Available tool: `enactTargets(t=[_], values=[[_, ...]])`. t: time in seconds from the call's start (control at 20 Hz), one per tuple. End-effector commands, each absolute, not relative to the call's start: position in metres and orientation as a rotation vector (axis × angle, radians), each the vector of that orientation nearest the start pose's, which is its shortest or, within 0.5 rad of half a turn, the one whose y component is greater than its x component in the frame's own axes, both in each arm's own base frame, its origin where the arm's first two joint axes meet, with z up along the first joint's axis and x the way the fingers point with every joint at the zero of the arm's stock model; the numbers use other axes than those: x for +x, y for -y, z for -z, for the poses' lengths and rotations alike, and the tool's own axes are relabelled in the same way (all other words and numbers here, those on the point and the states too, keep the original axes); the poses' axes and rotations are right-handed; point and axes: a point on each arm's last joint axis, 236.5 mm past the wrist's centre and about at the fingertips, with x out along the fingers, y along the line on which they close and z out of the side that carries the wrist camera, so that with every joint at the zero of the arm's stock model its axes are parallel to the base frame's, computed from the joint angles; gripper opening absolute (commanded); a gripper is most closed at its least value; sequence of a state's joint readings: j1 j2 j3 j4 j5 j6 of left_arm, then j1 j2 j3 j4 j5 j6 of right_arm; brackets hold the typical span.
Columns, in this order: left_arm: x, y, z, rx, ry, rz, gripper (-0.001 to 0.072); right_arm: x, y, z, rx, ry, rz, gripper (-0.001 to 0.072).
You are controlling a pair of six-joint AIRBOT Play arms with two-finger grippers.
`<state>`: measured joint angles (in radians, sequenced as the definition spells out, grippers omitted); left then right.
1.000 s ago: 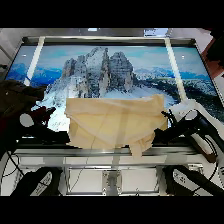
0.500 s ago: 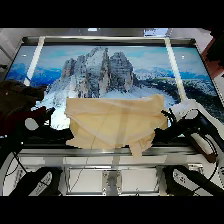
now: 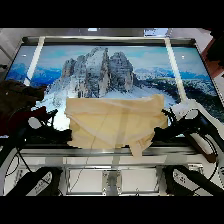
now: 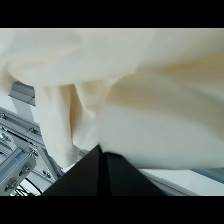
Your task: Fold the shirts.
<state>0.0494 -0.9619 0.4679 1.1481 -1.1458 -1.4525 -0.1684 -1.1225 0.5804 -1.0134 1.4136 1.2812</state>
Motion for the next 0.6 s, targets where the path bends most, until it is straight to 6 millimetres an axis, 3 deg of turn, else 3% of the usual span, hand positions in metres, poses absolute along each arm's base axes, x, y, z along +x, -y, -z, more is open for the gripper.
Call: enactTargets(t=[0.0,0.25,0.4,0.55], values=[[0.187,0.082,0.093,-0.391,-1.604,0.235,0.0008,0.184,-0.095,0.07,0.547,-1.746,-0.417,0.0029],[0.183,0.112,0.067,-0.447,-1.611,0.415,0.0008,0.179,-0.104,0.059,0.589,-1.766,-0.462,0.0028],[0.207,0.11,0.043,-0.406,-1.547,0.434,0.0008,0.177,-0.104,0.037,0.564,-1.8,-0.52,0.0028],[0.234,0.103,0.008,-0.332,-1.468,0.448,0.0008,0.193,-0.095,0.013,0.486,-1.756,-0.534,0.0028]])
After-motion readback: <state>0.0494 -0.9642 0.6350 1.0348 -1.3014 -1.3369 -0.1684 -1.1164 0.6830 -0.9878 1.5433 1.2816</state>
